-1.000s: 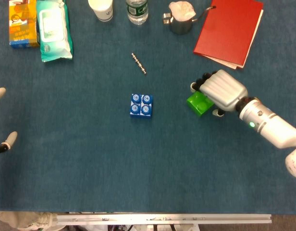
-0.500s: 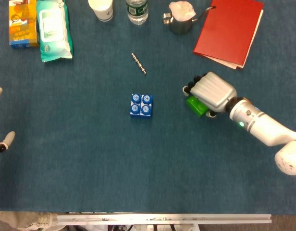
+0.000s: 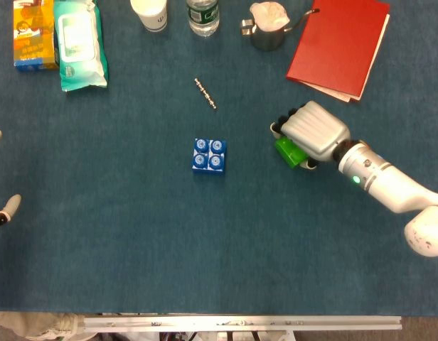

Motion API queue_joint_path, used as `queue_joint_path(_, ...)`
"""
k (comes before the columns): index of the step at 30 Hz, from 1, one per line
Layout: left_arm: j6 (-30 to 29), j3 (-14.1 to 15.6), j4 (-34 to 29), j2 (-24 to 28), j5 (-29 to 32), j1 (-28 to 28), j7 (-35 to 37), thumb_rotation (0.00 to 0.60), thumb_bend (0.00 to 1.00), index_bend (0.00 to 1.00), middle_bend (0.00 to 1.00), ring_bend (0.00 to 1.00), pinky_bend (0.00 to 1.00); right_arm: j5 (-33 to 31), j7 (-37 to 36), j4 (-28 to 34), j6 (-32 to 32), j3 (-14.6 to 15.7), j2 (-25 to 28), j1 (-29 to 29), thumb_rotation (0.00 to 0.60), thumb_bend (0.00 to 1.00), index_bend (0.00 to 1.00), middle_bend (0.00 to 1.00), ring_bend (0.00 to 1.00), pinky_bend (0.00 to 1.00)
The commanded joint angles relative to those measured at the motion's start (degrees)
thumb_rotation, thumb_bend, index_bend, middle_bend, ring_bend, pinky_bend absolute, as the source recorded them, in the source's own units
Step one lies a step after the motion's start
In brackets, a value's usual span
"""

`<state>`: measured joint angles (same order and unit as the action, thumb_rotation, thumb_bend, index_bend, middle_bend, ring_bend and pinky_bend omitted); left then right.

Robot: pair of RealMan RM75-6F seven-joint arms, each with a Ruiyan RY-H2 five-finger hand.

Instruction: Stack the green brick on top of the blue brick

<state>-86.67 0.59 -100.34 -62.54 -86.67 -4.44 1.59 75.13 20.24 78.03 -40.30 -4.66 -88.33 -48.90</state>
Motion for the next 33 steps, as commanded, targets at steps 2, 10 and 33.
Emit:
queue_joint_path(2,0.4,-0.1,-0.1,0.1,0.1,0.0,-0.3,0.600,0.22,0.13,0.21,0.18,0.20,-0.1,-2.0,3.3,-0.3,-1.4,1.9,-0.7,0.600,0.25,0.52,0.52,0.44,0.50)
queue_joint_path(10,0.5,-0.2,-0.8,0.2,0.0,0.3,-0.7,0.600,0.22,0.13,0.21,0.18,0.20,0.0,-3.3,9.6,0.6,-3.6,4.5,-3.3,0.600,0.25,0.53,0.52,0.43,0.50)
queue_joint_path(33,1.0,-0.4,-1.7,0.1,-0.2,0.7,-2.3,0.600,0.22,0.13,0.21,0.18,0.20,1.9,-4.8,16.8,4.6,-1.1,4.5,-8.1,0.600,0.25,0.53,0.52,0.43,0.50)
